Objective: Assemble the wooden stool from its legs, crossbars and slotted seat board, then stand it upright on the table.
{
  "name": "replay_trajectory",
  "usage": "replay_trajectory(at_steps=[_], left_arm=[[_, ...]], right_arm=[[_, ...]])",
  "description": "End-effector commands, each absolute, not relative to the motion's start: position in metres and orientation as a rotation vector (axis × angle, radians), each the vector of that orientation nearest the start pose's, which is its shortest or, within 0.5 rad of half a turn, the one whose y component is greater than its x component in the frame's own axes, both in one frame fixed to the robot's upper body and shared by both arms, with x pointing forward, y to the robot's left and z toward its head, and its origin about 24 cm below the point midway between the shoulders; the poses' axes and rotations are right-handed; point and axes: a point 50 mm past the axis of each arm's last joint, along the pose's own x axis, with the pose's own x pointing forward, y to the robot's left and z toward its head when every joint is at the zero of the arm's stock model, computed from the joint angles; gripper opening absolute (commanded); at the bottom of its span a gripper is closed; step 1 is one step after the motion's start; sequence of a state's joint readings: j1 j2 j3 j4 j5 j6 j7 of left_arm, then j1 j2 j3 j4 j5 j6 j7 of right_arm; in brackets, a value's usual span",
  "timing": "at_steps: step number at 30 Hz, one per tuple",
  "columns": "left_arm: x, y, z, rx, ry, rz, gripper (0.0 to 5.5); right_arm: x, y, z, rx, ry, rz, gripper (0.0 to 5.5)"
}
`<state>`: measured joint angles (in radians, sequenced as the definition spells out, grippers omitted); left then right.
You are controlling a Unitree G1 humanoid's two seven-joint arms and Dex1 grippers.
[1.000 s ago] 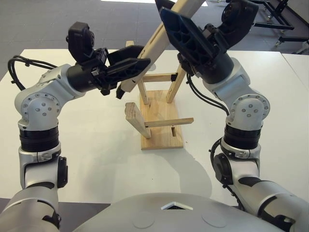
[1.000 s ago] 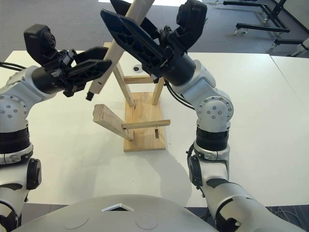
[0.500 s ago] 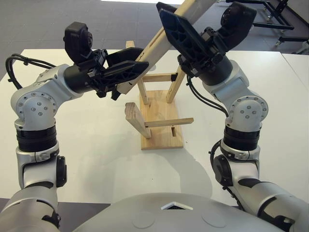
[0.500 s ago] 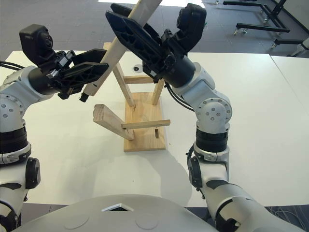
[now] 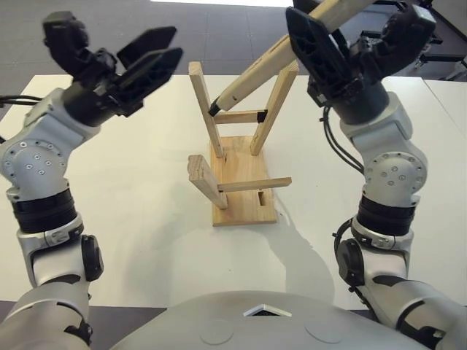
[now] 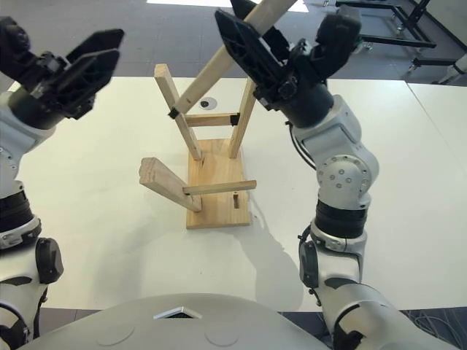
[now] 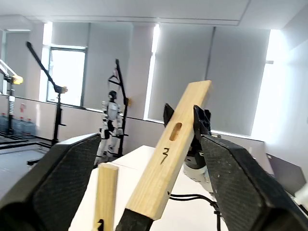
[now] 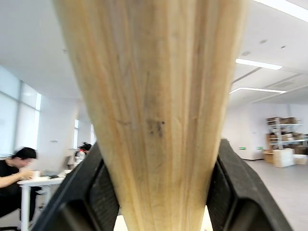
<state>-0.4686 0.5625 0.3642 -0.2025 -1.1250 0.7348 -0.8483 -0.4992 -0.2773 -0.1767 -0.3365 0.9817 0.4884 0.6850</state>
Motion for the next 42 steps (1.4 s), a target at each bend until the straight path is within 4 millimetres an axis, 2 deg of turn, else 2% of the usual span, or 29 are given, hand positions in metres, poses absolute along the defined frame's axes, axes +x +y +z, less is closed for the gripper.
replay_trajectory(at_steps=[1,5,8,13,19,25,35,42], left_arm=[[0.245,0.226,0.231,-0.357,-0.340,-1.038,4.39],[0.225,0.223,0.221,-0.352,-0.341,-1.011,5.01],[0.220,0.219,0.219,-0.355,-0.338,-1.008,5.40],[0.216,0.213,0.216,-0.373,-0.309,-1.028,5.40],[0.213,0.214,0.216,-0.367,-0.296,-1.035,5.40],[0.210,0.217,0.216,-0.360,-0.302,-1.018,5.40],[0.206,0.218,0.218,-0.335,-0.323,-1.017,5.40],[0.205,0.220,0.219,-0.327,-0.346,-1.016,5.40]], right_arm=[[0.259,-0.156,0.219,0.285,-0.447,1.096,2.06],[0.260,-0.177,0.180,0.242,-0.295,1.066,2.06],[0.260,-0.182,0.159,0.219,-0.233,1.054,2.06],[0.258,-0.181,0.131,0.162,-0.165,1.073,2.06],[0.242,-0.185,0.107,0.118,-0.081,1.089,2.06],[0.236,-0.202,0.106,0.056,-0.028,1.103,2.06],[0.234,-0.215,0.113,-0.027,0.079,1.197,2.05],[0.245,-0.209,0.148,-0.135,-0.026,1.263,2.05]])
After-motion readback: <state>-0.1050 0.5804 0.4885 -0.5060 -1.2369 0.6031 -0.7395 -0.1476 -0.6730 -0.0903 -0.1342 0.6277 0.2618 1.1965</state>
